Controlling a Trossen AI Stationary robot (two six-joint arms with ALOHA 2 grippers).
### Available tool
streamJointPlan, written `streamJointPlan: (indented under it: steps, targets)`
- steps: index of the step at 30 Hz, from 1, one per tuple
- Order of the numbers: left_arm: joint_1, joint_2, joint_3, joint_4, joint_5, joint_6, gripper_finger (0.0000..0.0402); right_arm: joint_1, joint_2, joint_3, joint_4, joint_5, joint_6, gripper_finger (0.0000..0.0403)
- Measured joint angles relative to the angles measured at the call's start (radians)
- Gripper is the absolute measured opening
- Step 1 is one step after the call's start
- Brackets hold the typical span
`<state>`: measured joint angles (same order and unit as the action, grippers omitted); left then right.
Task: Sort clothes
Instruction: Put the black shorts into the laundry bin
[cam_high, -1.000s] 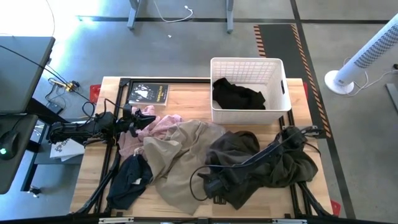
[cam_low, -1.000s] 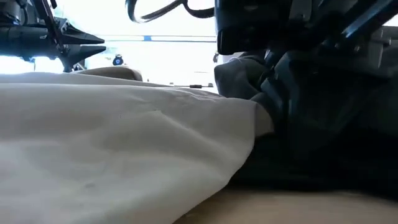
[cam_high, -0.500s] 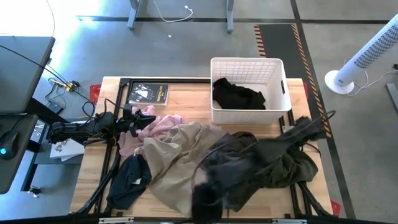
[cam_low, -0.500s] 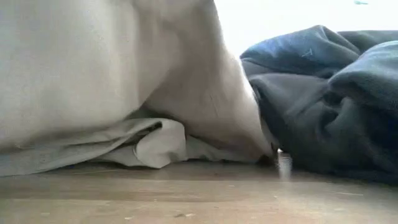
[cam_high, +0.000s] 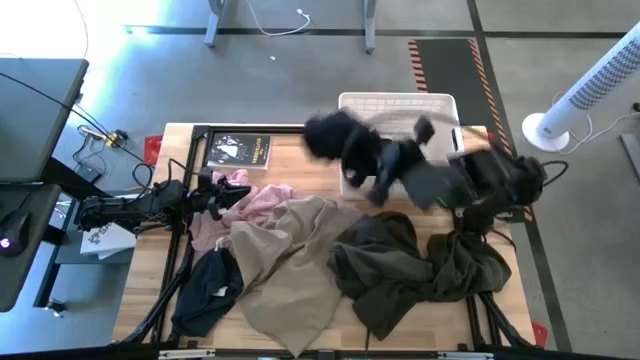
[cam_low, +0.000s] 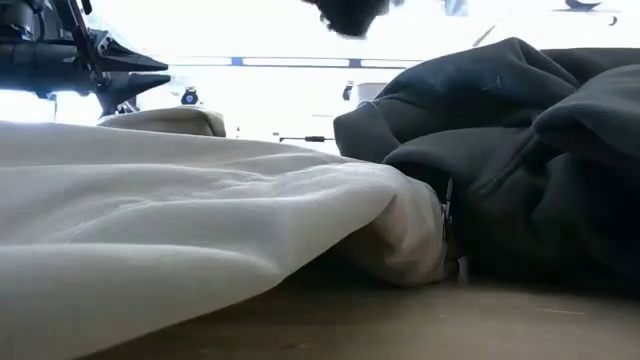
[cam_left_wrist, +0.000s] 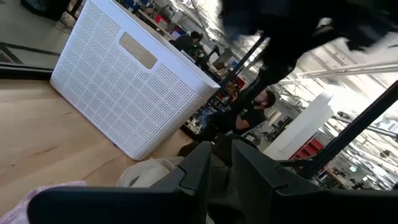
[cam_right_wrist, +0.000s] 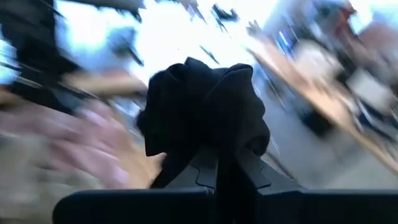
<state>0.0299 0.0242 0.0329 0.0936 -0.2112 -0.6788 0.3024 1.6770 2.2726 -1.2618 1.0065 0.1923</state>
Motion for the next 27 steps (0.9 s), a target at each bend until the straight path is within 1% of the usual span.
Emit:
streamJointPlan:
  steps: [5, 7, 10, 12, 14, 18, 22, 25, 27]
  targets:
    - [0.0, 0.0, 0.0, 0.0, -0.011, 0.006, 0.0062, -0.268, -0.004, 0.0, -0.319, -0.104, 0.236, 0.0009]
    - [0.0, 0.0, 0.0, 0.0, -0.011, 0.008, 0.0062, -0.355, -0.004, -0.044, -0.295, -0.16, 0.249, 0.0016]
    - [0.0, 0.0, 0.0, 0.0, -0.013, 0.009, 0.0062, -0.442, -0.007, -0.128, -0.24, -0.296, 0.226, 0.0033]
    - [0.0, 0.0, 0.0, 0.0, -0.016, 0.009, 0.0062, -0.49, -0.008, -0.185, -0.256, -0.364, 0.231, 0.005]
    - [0.0, 0.0, 0.0, 0.0, -0.015, 0.009, 0.0062, -0.531, -0.009, -0.248, -0.265, -0.401, 0.234, 0.0071]
    - [0.0, 0.0, 0.0, 0.001, -0.016, 0.009, 0.0062, -0.583, -0.007, -0.36, -0.283, -0.438, 0.22, 0.0116]
    - [0.0, 0.0, 0.0, 0.001, -0.024, 0.003, 0.0062, -0.602, -0.007, -0.441, -0.286, -0.474, 0.193, 0.014]
    - [0.0, 0.0, 0.0, 0.002, -0.05, 0.012, 0.0062, -0.567, -0.01, -0.456, -0.284, -0.472, 0.194, 0.0145]
    - [0.0, 0.0, 0.0, 0.004, -0.069, 0.023, 0.0062, -0.51, -0.01, -0.437, -0.26, -0.468, 0.196, 0.0145]
